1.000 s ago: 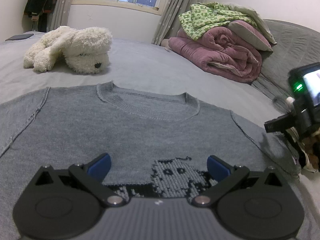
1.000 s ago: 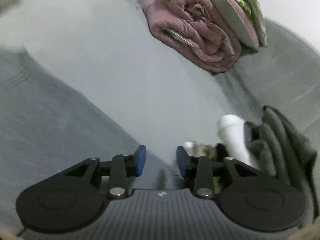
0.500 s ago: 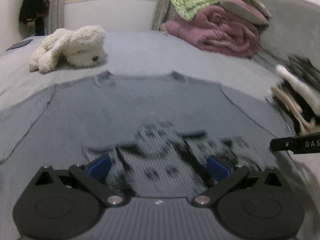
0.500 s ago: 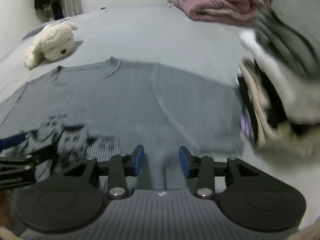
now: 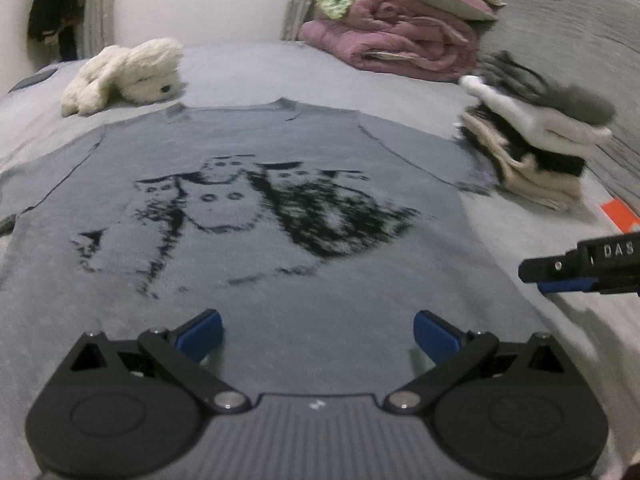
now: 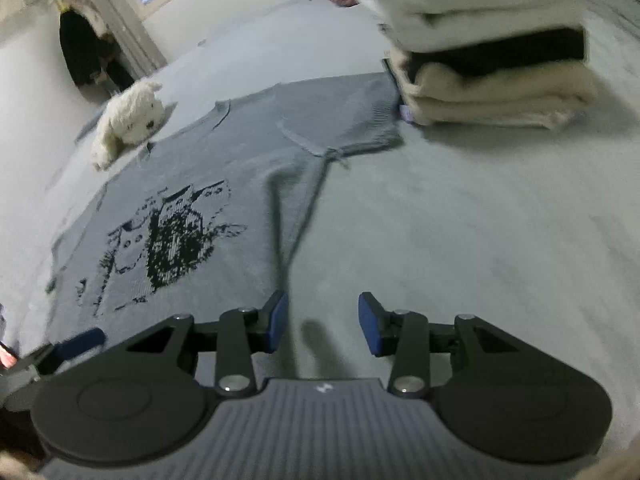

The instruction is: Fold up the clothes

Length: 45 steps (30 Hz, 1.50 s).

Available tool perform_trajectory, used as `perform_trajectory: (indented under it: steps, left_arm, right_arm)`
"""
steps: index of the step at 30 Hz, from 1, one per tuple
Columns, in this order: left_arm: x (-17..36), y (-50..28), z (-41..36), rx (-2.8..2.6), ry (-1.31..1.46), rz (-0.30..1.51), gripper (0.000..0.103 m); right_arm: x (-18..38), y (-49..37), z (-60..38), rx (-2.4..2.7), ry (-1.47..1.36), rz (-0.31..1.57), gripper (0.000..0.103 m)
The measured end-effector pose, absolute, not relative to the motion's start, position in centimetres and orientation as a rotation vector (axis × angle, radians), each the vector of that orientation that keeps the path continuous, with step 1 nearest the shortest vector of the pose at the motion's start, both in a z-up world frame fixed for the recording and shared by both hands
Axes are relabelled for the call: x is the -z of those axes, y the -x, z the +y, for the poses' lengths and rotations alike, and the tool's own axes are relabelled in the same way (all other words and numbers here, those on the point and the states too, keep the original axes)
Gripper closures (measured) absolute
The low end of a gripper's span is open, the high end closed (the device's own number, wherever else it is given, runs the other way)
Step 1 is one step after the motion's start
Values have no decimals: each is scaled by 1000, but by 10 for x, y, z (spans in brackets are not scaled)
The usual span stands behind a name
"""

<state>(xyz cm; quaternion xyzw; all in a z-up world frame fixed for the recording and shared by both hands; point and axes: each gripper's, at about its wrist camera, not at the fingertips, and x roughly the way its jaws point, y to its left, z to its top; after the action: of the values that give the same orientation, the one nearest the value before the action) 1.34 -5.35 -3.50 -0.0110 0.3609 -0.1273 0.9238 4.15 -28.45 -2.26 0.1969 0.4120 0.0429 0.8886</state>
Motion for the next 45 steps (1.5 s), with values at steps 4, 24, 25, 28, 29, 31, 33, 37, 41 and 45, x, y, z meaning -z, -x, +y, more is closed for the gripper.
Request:
perform_trajectory:
  steps: [4,24,25,28,29,31,33,37,41,45]
  left_arm:
    - [29,-3,-74,325,-8,730,3]
    - [41,19,-152,466,-62,738,91]
    - [41,19,-146,469,-32,731,93]
    - [42,17,-118,484,114,738,94]
    - [43,15,-109,487,163,741,94]
    - [48,10,-91,506,273,766,94]
    - [54,3,-74,530,388,800,94]
    - [78,-9,-45,572,685,882,94]
    - [92,-14,-35,601,851,931,94]
    - [93,-14,-40,623,877,946,94]
  right_arm:
    - [23,-25,-306,-138,-467,868,60]
    - [31,-3,-339,-336,-631,914,60]
    - [32,-5,-339,-343,-652,917,60]
    - [35,-9,-338,-368,-717,929,60]
    - [37,-11,-336,-377,-740,935,60]
    - [39,-16,-332,-390,-780,943,60]
    - [42,-20,-328,-401,-823,950,60]
    - [52,-32,-318,-412,-909,968,60]
    - [64,-44,-310,-402,-991,962,60]
    - [72,-51,-307,-392,-1061,938,85]
